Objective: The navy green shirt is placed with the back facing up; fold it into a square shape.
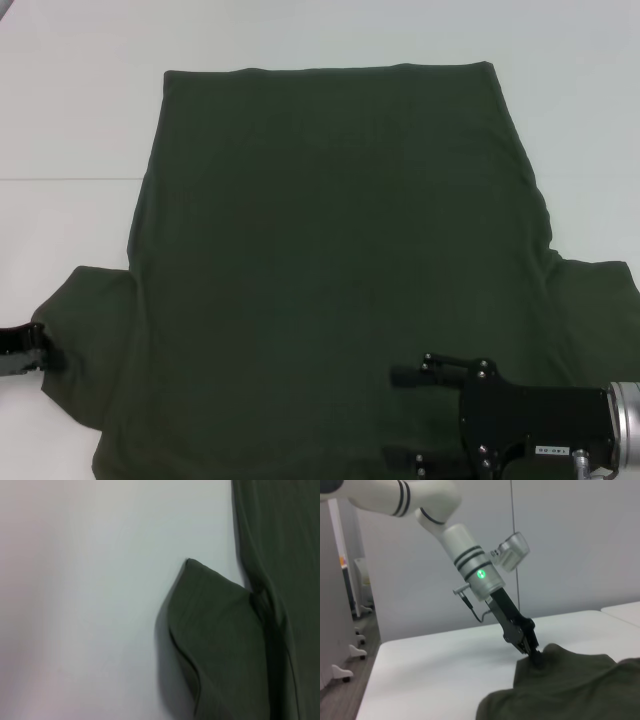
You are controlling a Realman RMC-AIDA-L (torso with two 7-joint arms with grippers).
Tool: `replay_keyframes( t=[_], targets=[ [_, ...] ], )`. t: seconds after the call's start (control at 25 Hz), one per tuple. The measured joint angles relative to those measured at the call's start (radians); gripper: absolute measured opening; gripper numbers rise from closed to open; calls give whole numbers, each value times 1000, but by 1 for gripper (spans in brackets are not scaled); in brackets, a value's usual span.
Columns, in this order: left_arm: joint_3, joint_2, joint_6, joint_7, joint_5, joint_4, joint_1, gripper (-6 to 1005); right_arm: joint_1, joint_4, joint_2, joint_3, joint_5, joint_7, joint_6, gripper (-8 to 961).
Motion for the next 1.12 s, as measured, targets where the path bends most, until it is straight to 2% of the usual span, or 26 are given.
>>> replay_keyframes(
  t=[0.36, 0.56, 0.84, 1.12],
  targets=[
    [-3, 7, 7, 1, -6, 3, 0, -1, -8, 0, -1, -19, -9, 0, 86, 883],
    [-6, 20, 7, 10, -5, 11, 4, -1, -9, 0, -1, -20, -10, 0, 90, 883],
    [-28, 44, 6, 4, -7, 62, 41, 0, -8, 0, -1, -20, -9, 0, 92, 883],
    [-65, 41, 19, 12, -12, 82, 52, 0, -5, 0, 1, -20, -8, 0, 92, 883]
  ],
)
